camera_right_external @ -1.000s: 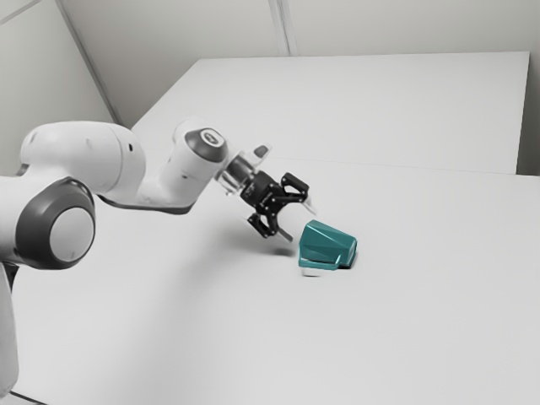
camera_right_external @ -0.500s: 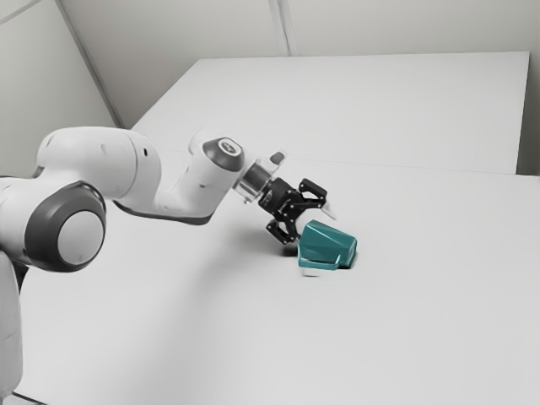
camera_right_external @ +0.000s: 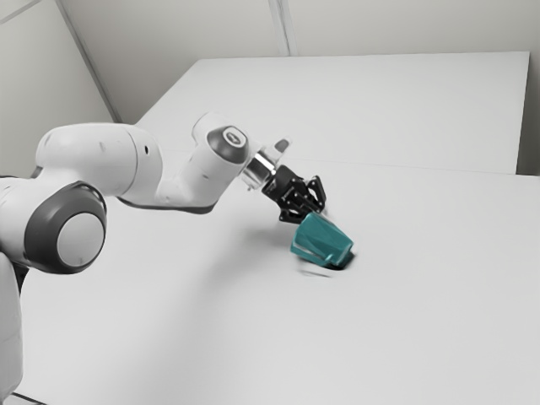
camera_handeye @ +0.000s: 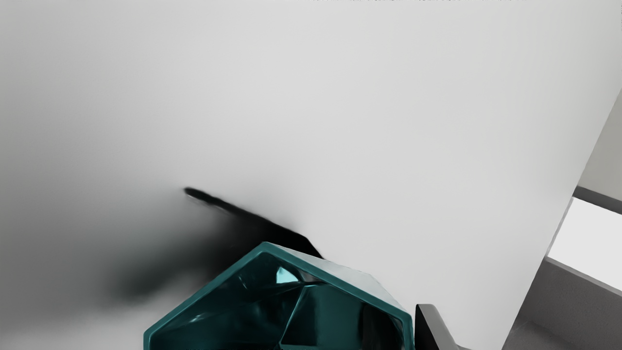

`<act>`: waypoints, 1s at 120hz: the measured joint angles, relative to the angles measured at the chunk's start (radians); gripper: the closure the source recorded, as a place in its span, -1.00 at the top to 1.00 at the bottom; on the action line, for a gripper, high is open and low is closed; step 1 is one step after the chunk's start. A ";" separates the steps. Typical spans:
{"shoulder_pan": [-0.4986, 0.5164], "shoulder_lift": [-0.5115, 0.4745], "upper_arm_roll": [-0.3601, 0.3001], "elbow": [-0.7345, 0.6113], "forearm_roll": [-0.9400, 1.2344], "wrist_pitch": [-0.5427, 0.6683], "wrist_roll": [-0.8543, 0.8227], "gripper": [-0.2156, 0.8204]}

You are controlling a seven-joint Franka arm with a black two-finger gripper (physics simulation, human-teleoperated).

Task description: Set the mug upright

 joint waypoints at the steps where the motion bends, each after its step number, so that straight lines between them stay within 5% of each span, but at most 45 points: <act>1: 0.000 0.000 0.000 0.001 0.001 0.000 -0.001 -0.83; 25: -0.017 -0.022 0.000 0.004 0.031 0.007 -0.017 -0.91; 45: -0.067 -0.176 0.000 -0.025 0.322 0.020 -0.087 -0.92; 80: -0.071 -0.348 0.005 -0.184 0.801 0.034 -0.213 -0.93; 120: -0.054 -0.477 0.012 -0.430 0.909 0.140 -0.301 -0.93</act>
